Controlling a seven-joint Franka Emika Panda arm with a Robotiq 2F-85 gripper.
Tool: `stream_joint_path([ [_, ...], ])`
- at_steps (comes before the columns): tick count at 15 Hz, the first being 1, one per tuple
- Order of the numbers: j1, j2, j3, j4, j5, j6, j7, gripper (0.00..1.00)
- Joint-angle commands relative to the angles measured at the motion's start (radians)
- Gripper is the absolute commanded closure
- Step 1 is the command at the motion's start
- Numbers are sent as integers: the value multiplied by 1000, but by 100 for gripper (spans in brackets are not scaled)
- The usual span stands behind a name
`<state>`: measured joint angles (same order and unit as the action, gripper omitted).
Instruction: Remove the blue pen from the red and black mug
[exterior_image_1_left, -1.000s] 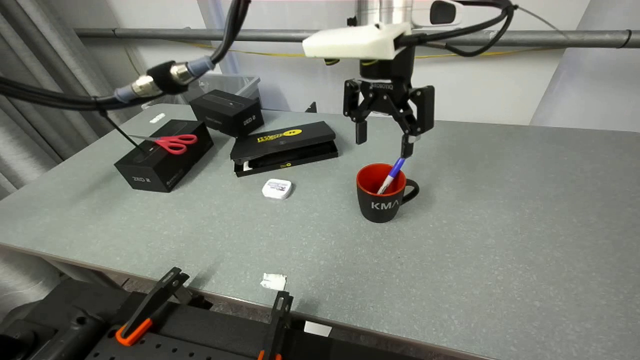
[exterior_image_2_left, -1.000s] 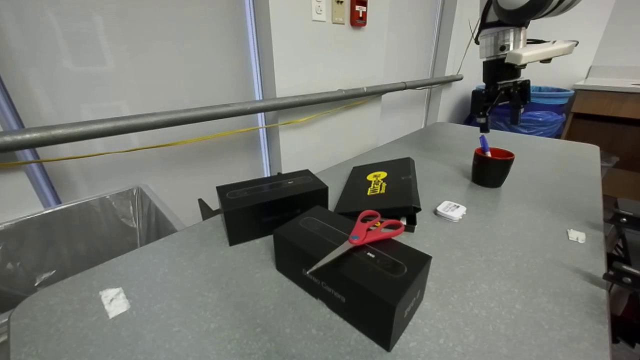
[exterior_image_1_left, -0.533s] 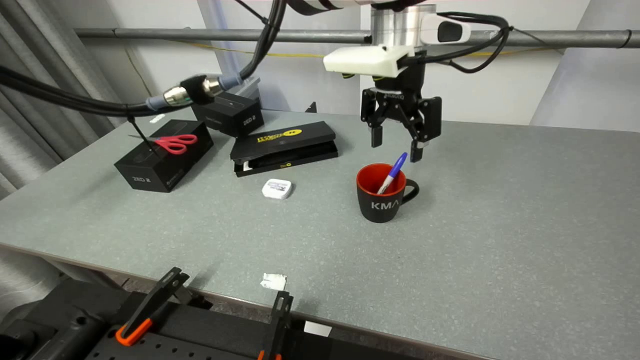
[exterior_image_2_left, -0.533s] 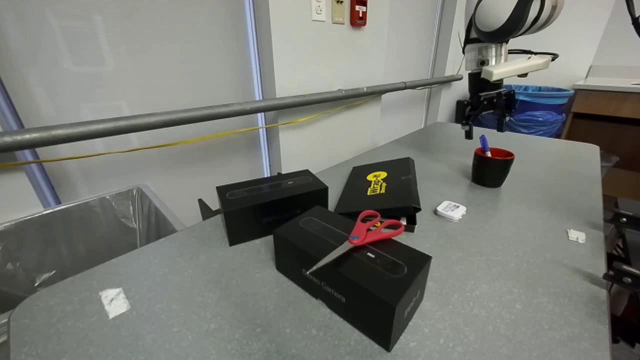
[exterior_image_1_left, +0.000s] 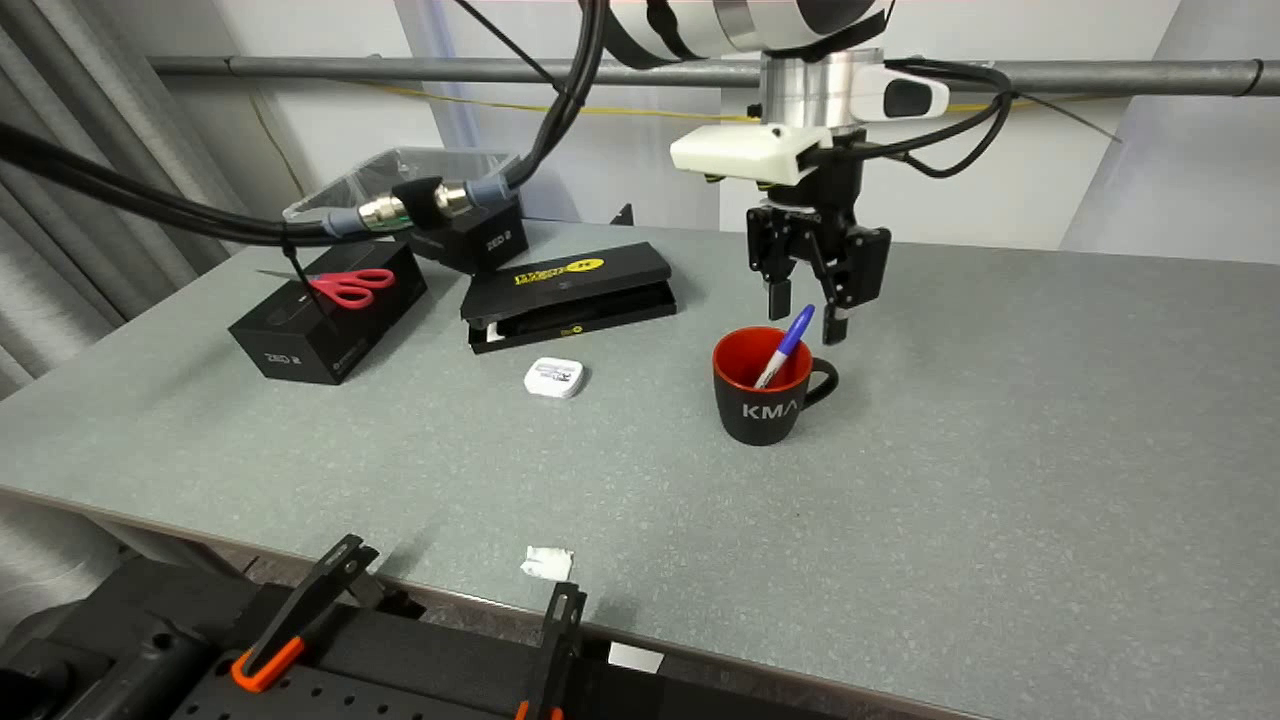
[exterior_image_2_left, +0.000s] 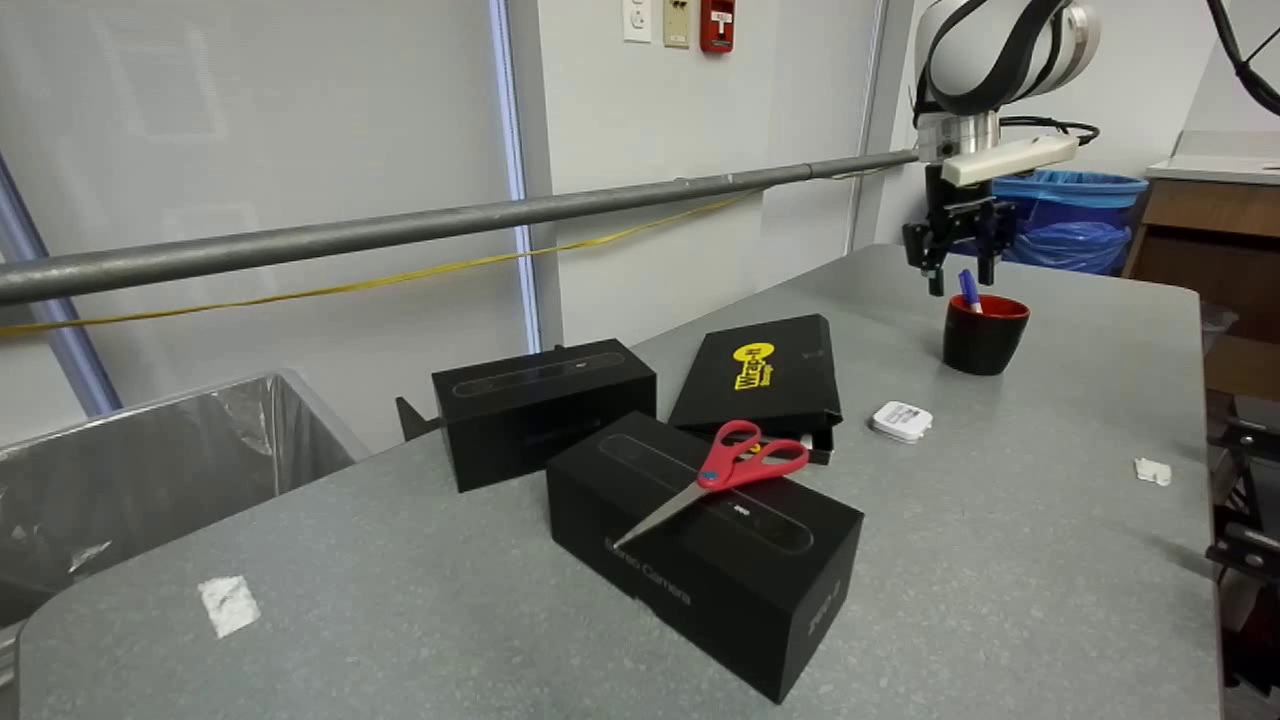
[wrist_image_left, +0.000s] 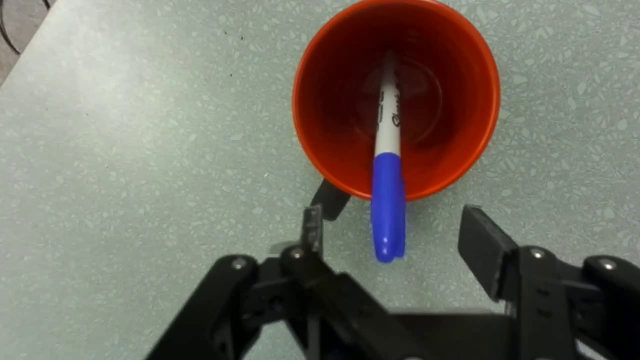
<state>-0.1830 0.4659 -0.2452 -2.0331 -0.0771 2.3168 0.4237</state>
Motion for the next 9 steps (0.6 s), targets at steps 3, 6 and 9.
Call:
stream_joint_path([
  [3,6,-27,-12,-2,31,7,-3,74],
  [6,3,-40,-17,-3,35,-2,-1,97],
  [9,0,-51,-21,-1,45,-14,-1,98],
])
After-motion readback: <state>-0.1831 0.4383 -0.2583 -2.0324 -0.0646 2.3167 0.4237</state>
